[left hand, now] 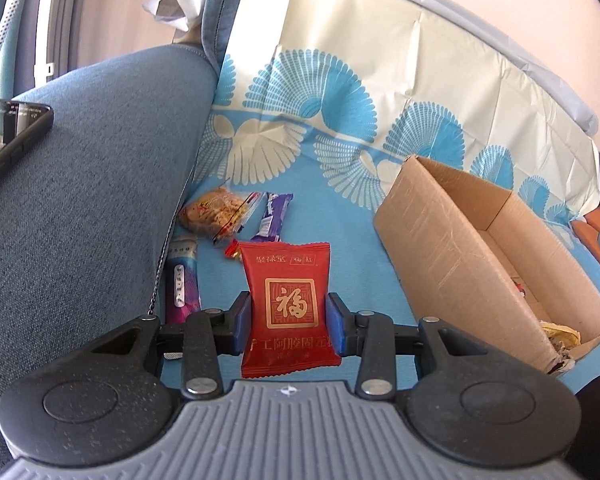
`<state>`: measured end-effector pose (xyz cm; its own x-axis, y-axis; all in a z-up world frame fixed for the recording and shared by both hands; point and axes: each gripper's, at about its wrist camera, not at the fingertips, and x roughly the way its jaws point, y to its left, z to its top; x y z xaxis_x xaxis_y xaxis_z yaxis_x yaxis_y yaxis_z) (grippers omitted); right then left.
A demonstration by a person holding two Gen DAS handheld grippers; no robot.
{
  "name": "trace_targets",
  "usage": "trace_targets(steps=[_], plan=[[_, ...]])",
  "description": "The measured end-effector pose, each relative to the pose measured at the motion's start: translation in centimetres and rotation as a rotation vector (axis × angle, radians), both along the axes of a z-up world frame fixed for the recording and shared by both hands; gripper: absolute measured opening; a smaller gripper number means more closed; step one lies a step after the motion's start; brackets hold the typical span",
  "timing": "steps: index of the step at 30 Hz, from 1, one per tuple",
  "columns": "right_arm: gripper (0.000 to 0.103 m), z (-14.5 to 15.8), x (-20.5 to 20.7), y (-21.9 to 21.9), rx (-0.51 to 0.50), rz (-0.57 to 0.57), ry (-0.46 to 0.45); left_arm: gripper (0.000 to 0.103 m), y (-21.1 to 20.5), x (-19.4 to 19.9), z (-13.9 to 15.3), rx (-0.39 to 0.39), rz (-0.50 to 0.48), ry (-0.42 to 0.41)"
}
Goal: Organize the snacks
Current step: 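Carry the red packet and granola pack over the cardboard box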
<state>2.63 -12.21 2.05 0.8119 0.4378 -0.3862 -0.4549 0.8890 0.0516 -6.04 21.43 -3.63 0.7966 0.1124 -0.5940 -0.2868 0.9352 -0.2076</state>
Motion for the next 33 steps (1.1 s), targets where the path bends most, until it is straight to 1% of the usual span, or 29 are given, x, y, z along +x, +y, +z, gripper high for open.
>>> trace_targets(steps=[3,5,9,11,13,14,16,17,21,26,28,31,33], plan=[[0.082,-1.3,-0.2,-1.5,0.045,-0.052,0.016,0.043,-0.1,0.0,0.1,0.001,0.004,-0.001],[0.082,-1.0,-0.6,-2.1,0.077,-0.060,-0.016,0.043,-0.2,0.1,0.1,0.005,0.008,0.004],[0.082,-1.0,-0.2,-3.0,0.098,-0.077,-0.022,0.043,-0.7,0.4,0.2,0.027,0.008,0.016],[0.082,-0.7,-0.5,-3.8,0.110,-0.095,-0.044,0.043,-1.1,0.4,0.3,0.040,0.001,0.014],[0.082,-0.8,-0.5,-4.7,0.137,-0.137,-0.064,0.043,-1.5,0.3,0.4,0.057,-0.005,0.008],[0.082,-1.0,-0.5,-5.3,0.155,-0.176,-0.068,0.043,-1.7,0.3,0.4,0.069,-0.005,0.007],[0.082,-1.4,-0.2,-6.2,0.190,-0.237,-0.059,0.043,-2.2,0.3,0.5,0.089,-0.007,0.006],[0.082,-1.6,0.0,-6.6,0.206,-0.248,-0.053,0.043,-2.4,0.3,0.5,0.098,-0.007,0.006],[0.082,-2.4,1.3,-6.9,0.223,-0.235,0.004,0.043,-3.0,0.8,0.5,0.123,0.005,0.021],[0.082,-2.7,2.0,-6.8,0.227,-0.227,0.039,0.043,-2.7,0.9,0.7,0.070,0.067,0.061],[0.082,-2.8,2.3,-6.9,0.234,-0.227,0.055,0.043,-2.9,1.1,0.9,0.057,0.077,0.082],[0.082,-2.9,2.7,-7.0,0.240,-0.218,0.075,0.043,-3.9,1.8,1.3,0.067,0.063,0.100],[0.082,-3.0,2.8,-7.1,0.245,-0.211,0.082,0.043,-5.1,2.4,1.9,0.072,0.042,0.092]])
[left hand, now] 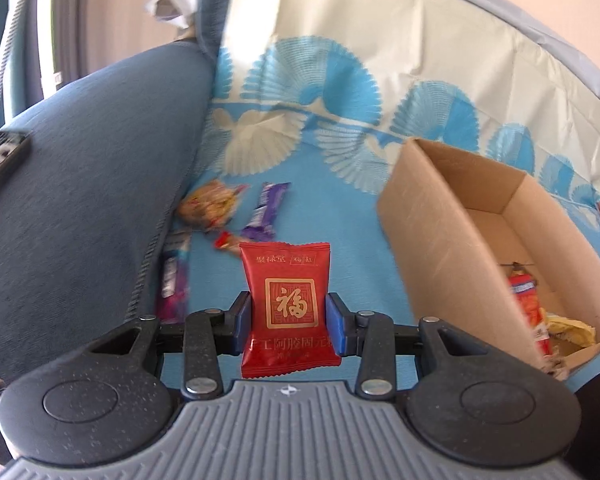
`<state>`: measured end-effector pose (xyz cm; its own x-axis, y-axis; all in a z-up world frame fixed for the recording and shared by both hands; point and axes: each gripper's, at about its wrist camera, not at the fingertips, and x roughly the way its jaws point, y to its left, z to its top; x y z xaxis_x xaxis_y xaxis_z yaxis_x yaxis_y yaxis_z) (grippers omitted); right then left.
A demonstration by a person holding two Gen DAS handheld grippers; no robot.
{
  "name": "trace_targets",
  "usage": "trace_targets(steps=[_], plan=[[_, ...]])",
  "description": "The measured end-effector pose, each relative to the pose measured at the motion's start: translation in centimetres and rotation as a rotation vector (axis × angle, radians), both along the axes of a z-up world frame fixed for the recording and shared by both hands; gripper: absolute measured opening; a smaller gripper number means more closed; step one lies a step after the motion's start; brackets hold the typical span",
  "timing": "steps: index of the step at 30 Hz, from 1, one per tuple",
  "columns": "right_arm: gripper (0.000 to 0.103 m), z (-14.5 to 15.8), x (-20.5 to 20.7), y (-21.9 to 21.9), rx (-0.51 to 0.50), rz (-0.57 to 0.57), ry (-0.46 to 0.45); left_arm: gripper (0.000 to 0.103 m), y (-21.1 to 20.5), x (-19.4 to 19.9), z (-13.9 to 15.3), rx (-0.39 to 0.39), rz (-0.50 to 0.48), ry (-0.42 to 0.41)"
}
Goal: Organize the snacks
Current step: 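Carry the red packet and granola pack over the cardboard box, then open both grippers over the box to drop the red packet and granola pack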
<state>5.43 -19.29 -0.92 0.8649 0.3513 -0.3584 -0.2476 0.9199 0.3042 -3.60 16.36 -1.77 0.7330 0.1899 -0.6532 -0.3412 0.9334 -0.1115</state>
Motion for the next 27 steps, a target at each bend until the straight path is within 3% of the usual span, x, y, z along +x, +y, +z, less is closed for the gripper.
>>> trace_targets(steps=[17,27], plan=[[0.082,-0.3,0.6,-0.8,0.044,0.039,0.016,0.043,-13.5,7.3,6.6,0.017,-0.274,-0.164],[0.082,-0.6,1.0,-1.6,0.065,0.059,0.018,0.043,-16.9,10.8,8.5,-0.016,-0.322,-0.205]])
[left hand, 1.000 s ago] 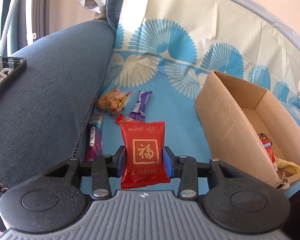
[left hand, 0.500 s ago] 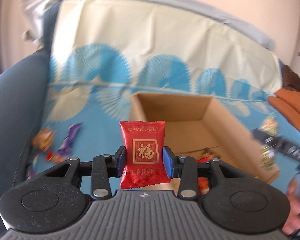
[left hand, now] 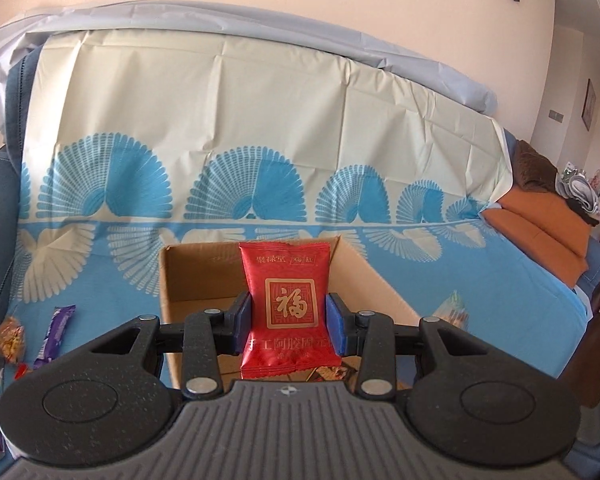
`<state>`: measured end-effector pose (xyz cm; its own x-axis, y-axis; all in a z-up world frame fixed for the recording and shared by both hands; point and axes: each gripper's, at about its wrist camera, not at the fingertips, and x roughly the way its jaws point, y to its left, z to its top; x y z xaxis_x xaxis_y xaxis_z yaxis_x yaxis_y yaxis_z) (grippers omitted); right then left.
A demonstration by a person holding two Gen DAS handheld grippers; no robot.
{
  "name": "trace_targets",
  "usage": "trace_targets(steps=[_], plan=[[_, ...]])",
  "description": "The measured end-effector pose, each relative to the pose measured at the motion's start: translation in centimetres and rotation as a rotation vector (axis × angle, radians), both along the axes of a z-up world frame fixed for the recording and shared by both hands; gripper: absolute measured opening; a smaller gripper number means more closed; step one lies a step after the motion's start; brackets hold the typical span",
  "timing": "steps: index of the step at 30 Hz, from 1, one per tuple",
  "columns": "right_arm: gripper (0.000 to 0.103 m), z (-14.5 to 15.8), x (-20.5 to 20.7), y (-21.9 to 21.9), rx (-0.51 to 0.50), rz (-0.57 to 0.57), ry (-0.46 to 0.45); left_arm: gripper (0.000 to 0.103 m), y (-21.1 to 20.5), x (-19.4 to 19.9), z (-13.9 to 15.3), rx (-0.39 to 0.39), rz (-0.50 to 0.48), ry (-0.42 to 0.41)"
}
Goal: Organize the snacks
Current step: 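Open both grippers over the box to drop the red packet and granola pack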
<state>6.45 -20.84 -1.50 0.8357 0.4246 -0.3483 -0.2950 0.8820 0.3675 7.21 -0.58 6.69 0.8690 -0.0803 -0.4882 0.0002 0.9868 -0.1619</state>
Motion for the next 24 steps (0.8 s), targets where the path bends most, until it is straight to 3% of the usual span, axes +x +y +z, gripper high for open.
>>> trace_targets(steps=[20,24], plan=[[0.082,0.1,-1.2,-0.4,0.009,-0.004,-0.052,0.044,-1.0,1.8,0.6,-0.032,-0.028,-0.008],[0.085,0.2,-1.4,-0.3,0.005,-0.018,-0.060,0.064,-1.3,2.0,0.7,-0.022,-0.028,-0.003]])
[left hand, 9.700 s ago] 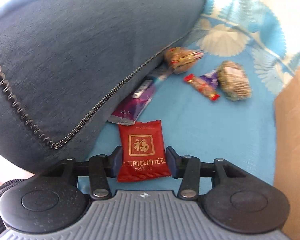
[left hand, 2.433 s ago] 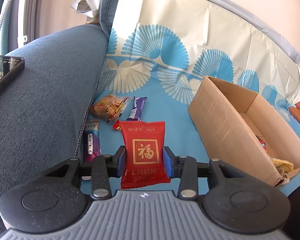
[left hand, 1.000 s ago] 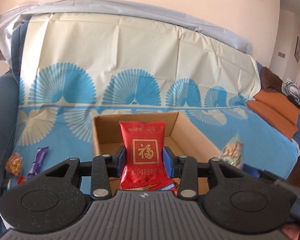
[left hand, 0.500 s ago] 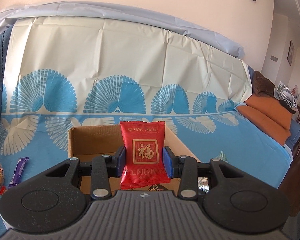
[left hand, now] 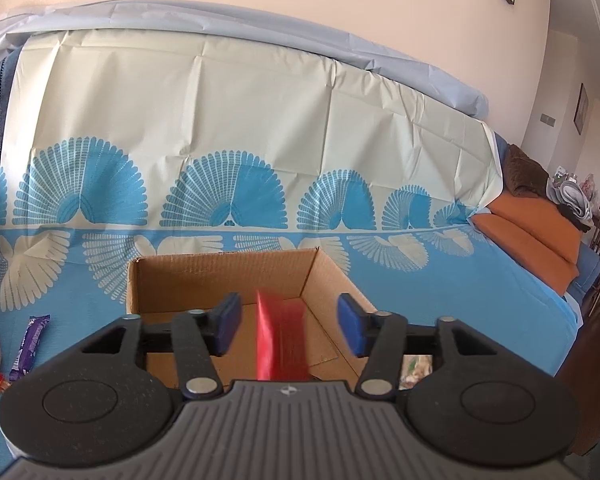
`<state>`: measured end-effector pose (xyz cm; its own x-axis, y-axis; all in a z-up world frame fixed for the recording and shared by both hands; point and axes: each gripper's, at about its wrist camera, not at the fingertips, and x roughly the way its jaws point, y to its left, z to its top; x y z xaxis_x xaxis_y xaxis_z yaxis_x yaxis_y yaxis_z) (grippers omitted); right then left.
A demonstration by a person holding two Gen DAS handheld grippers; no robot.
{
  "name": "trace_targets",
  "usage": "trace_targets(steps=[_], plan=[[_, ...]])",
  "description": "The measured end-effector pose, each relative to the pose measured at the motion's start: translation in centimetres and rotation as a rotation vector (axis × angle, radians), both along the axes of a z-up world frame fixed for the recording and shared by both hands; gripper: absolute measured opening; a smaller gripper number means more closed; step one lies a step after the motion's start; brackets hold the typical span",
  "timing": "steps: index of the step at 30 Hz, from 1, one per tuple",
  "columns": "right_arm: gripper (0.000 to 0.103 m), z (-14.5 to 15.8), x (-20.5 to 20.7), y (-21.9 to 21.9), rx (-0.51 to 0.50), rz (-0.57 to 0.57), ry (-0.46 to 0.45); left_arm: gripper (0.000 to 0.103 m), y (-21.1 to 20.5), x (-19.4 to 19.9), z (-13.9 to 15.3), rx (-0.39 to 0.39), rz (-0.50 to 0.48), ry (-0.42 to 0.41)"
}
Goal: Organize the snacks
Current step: 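Open both grippers over the box to drop the red packet and granola pack, then move the left tool to the purple tube while the right tool stays over the box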
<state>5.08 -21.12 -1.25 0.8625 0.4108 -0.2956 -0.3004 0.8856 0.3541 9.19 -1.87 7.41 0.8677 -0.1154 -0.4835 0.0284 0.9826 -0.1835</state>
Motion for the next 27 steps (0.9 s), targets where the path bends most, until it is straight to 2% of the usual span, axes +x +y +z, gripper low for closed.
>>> trace_targets(steps=[5,17,20,21,22,24,27], plan=[[0.087,0.0,0.0,-0.1,0.002,-0.002,0.012,0.071,0.5,-0.6,-0.2,-0.006,0.006,-0.002],[0.089,0.1,0.4,1.3,-0.056,0.008,0.027,0.070,6.9,-4.3,-1.7,-0.045,0.127,-0.014],[0.089,0.2,0.5,1.6,-0.072,0.005,0.032,0.056,9.2,-5.8,-2.4,-0.025,0.176,-0.028],[0.089,0.2,0.5,1.8,-0.080,0.004,0.032,0.047,10.1,-6.5,-2.8,-0.014,0.198,-0.036],[0.089,0.2,0.5,2.0,-0.089,0.003,0.032,0.034,11.0,-7.1,-3.3,0.004,0.224,-0.048],[0.089,0.2,0.5,2.4,-0.107,0.004,0.029,0.018,12.8,-8.2,-4.4,0.053,0.274,-0.046],[0.089,0.2,0.4,3.0,-0.128,0.002,0.025,0.014,15.7,-9.5,-6.5,0.133,0.350,-0.007]])
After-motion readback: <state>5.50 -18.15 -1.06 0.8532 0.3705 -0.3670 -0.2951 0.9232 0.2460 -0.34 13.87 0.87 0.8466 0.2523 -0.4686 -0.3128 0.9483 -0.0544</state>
